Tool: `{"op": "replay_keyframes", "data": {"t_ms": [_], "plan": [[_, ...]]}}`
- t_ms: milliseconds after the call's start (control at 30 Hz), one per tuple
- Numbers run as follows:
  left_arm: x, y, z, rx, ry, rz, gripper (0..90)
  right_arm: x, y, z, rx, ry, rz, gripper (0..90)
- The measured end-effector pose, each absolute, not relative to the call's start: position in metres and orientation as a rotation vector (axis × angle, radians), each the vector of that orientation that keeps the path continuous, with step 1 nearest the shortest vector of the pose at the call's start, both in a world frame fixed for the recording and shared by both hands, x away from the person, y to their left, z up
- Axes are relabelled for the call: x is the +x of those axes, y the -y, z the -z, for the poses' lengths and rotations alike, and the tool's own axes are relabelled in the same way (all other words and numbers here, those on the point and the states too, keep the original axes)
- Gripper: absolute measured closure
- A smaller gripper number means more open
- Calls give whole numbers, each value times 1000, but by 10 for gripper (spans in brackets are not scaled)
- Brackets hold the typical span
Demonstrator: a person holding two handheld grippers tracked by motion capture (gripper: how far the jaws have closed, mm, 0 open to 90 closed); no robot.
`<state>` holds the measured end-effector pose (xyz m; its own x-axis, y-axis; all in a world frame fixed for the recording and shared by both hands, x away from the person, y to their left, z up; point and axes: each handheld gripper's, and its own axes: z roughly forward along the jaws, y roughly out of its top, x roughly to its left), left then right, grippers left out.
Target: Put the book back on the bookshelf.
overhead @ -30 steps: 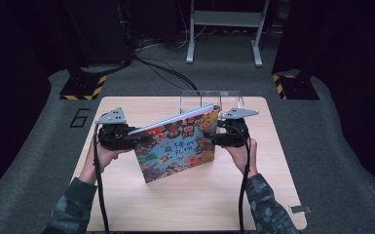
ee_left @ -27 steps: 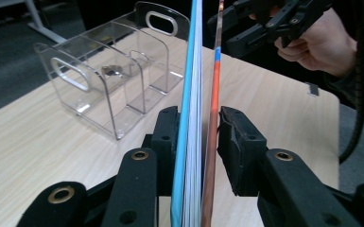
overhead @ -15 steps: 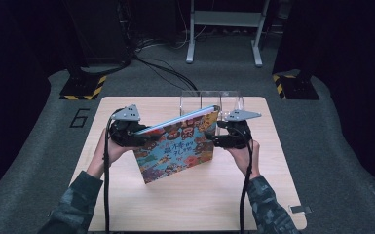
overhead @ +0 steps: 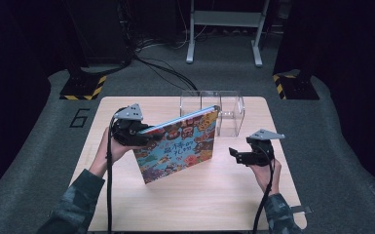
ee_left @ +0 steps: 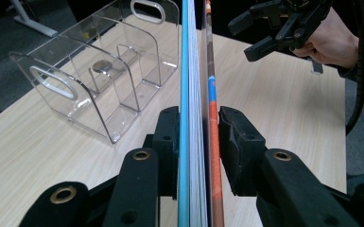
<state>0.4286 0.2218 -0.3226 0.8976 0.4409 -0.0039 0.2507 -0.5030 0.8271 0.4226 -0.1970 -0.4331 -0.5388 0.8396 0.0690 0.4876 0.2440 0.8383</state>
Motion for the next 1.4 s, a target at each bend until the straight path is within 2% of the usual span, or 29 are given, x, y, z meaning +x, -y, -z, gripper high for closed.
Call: {"op": "replay_keyframes", "data": {"t_ms": [233,433,667,1400], "plan": [[429,-219,325,2168,-496,-275,727,423,243,489,1441,-2076,-1053,44],[428,-218,325,2194,-493,-259,745,419,259,508,1503,-2040,-988,15],[426,-216,324,2200,-472,-226,790,422,273,526,1532,-2033,-939,20],[423,-216,325,2165,-513,-215,806,423,274,527,1530,-2030,-953,46]]}}
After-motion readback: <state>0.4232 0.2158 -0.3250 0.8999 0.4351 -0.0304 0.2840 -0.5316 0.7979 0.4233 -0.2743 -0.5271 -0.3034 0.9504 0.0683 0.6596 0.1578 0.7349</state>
